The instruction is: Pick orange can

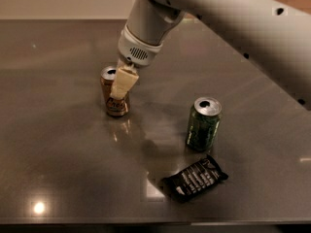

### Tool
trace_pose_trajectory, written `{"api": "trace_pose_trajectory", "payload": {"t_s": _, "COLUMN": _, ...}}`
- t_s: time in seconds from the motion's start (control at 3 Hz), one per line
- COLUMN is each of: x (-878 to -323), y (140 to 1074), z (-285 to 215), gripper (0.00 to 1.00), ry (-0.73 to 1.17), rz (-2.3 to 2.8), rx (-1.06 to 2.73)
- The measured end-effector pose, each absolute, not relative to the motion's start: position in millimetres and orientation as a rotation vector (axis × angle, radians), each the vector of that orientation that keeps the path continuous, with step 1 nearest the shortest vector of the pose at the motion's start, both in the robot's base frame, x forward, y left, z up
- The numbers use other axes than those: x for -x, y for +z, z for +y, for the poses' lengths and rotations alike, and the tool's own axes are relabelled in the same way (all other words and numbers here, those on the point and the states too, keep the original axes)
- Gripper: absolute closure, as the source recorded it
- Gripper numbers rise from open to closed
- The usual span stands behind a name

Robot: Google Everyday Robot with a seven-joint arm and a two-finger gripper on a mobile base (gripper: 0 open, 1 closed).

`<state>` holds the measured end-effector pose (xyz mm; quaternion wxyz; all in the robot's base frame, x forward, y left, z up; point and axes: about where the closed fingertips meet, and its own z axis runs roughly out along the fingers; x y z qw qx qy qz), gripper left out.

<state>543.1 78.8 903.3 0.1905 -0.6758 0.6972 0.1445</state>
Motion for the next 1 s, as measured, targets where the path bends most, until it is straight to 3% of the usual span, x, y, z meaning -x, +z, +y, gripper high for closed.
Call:
{"api": "trace_pose_trajectory", "payload": {"t_s": 0.33, "x": -540, "y": 919, "z": 76, "gripper": 0.87, "ry": 0.425, "rz": 1.929, "rx": 1.904}}
{"api": "trace_pose_trajectory", "payload": {"t_s": 0.67, "x": -536, "y": 942, "z": 69, "gripper": 1.00, "ry": 0.413, "rz": 1.893, "rx": 1.923}}
{"api": "trace_pose_trajectory", "payload": {"t_s": 1.0, "x": -535, "y": 984, "z": 59, "gripper": 1.00, "ry": 0.345, "rz": 1.807, "rx": 1.984}}
